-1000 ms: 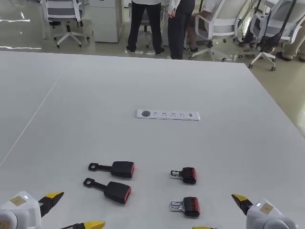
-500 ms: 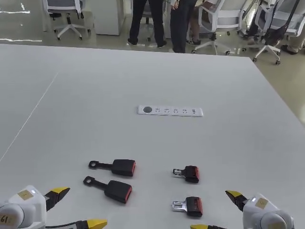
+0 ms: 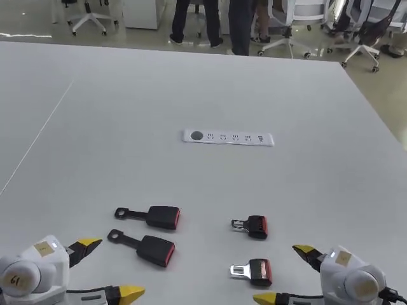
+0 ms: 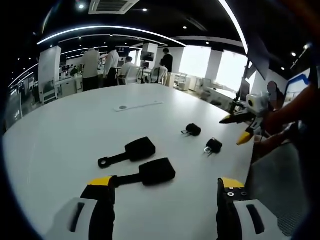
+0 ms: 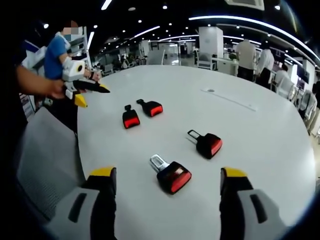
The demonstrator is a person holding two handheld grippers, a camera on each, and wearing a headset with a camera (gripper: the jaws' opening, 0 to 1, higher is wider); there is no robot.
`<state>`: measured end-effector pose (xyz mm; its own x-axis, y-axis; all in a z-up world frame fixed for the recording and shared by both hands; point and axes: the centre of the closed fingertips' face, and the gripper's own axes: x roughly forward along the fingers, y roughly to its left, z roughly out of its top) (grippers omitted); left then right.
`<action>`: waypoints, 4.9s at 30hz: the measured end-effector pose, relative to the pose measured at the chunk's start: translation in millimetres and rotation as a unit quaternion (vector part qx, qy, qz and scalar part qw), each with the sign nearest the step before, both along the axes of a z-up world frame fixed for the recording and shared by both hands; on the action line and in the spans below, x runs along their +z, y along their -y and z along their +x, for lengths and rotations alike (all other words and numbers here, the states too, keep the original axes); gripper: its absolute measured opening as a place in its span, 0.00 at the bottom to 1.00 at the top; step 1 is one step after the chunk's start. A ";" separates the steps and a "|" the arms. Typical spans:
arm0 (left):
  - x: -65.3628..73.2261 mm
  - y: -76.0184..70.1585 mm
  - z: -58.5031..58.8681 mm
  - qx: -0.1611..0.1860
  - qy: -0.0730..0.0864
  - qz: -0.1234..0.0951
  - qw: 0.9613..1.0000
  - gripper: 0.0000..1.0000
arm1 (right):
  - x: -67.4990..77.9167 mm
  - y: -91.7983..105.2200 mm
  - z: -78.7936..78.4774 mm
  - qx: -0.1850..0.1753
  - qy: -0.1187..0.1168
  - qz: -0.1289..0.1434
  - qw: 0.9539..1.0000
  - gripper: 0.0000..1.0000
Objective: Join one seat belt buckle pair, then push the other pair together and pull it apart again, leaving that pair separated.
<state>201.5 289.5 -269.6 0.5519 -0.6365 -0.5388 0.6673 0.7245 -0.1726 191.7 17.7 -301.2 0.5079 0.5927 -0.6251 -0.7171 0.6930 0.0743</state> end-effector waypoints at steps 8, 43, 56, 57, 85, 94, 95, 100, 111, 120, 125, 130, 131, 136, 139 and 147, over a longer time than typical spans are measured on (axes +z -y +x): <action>-12.8 8.7 10.8 -0.054 -0.002 0.025 0.998 0.83 | -11.8 -6.7 4.4 0.046 -0.020 -0.013 0.999 0.84; -77.1 44.8 40.8 -0.362 0.001 0.201 0.910 0.57 | -51.2 -19.6 15.1 0.251 -0.092 -0.079 0.960 0.63; -90.4 45.6 49.8 -0.397 0.001 0.207 0.894 0.45 | -68.8 -11.9 3.9 0.308 -0.110 -0.130 0.936 0.52; -93.1 45.0 52.0 -0.394 0.000 0.205 0.896 0.44 | -67.3 -14.5 7.1 0.315 -0.093 -0.131 0.935 0.51; -104.5 39.4 55.1 -0.361 -0.010 0.221 0.906 0.35 | -70.6 -11.9 12.4 0.300 -0.122 -0.178 0.929 0.34; -104.6 40.3 53.1 -0.369 -0.016 0.225 0.902 0.35 | -71.2 -25.3 18.7 0.301 -0.119 -0.185 0.928 0.34; -104.5 40.4 52.9 -0.368 -0.017 0.226 0.902 0.35 | -71.3 -27.0 19.3 0.302 -0.118 -0.185 0.928 0.34; -104.1 40.9 52.2 -0.369 -0.018 0.230 0.900 0.35 | -70.3 -40.9 20.7 0.311 -0.115 -0.185 0.925 0.34; -103.5 41.5 51.4 -0.368 -0.021 0.234 0.900 0.35 | -70.3 -63.2 23.8 0.324 -0.109 -0.177 0.923 0.33; -103.5 41.6 51.5 -0.371 -0.022 0.237 0.898 0.35 | -70.1 -84.5 29.5 0.326 -0.104 -0.165 0.925 0.33; -103.3 41.7 51.2 -0.371 -0.023 0.239 0.897 0.35 | -69.6 -95.5 30.6 0.329 -0.101 -0.160 0.925 0.33; -103.9 41.9 51.2 -0.371 -0.023 0.241 0.896 0.35 | -69.7 -105.8 31.3 0.336 -0.097 -0.158 0.923 0.33; -104.4 41.9 51.2 -0.371 -0.024 0.241 0.896 0.35 | -69.8 -108.8 31.9 0.337 -0.095 -0.157 0.923 0.33; -105.0 42.1 50.9 -0.370 -0.024 0.242 0.897 0.35 | -69.3 -119.8 32.8 0.337 -0.094 -0.150 0.925 0.33; -104.9 42.4 50.5 -0.370 -0.025 0.242 0.897 0.35 | -69.9 -124.9 34.4 0.334 -0.095 -0.147 0.926 0.33; -104.3 43.0 49.6 -0.370 -0.026 0.245 0.896 0.35 | -69.4 -134.3 38.2 0.329 -0.093 -0.140 0.929 0.33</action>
